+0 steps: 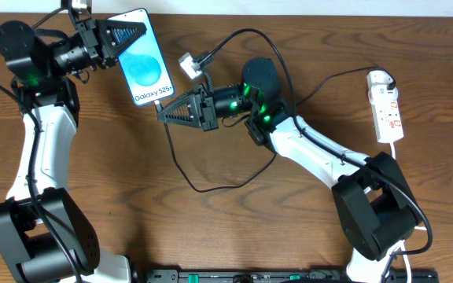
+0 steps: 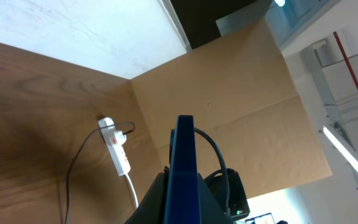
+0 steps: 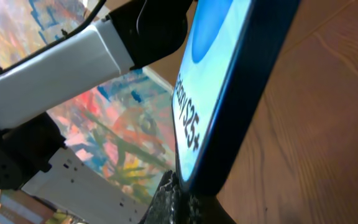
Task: Plug charger to phone and switch on socket
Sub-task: 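Align the held plug with the phone's bottom port using the right gripper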
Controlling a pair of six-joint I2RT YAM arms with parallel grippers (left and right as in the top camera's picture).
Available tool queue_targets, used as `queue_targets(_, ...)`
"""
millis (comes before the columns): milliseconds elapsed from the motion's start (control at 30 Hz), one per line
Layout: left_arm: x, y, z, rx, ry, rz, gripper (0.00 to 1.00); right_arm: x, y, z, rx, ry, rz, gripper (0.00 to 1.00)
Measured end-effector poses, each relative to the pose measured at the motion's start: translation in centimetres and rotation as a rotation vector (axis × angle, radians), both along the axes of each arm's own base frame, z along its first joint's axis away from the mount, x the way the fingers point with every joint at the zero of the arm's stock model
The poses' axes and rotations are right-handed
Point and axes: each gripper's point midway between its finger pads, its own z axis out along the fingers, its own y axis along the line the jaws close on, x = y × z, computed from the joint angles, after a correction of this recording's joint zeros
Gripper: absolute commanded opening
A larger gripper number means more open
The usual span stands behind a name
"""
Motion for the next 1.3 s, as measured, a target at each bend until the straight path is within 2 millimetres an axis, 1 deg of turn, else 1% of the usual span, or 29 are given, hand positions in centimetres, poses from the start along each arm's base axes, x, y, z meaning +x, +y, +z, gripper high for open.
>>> queue_targets(300,0.01,0.01,0.0,0.0,0.0,0.001,0.07,0.11,-0.1,0.0,-0.001,0.003,-0.002,0.01)
queue_targets(900,0.13,0.04,0.04,0.009,-0.024,0.009,0.07,0.4,-0.02,0.03,-0.022,0.093,-0.015,0.01)
queue_targets(1300,0.18,-0.55,0.1,0.007,-0.028,0.004,0.07,0.41,-0.02,0.03,-0.022,0.094,-0.016,0.01)
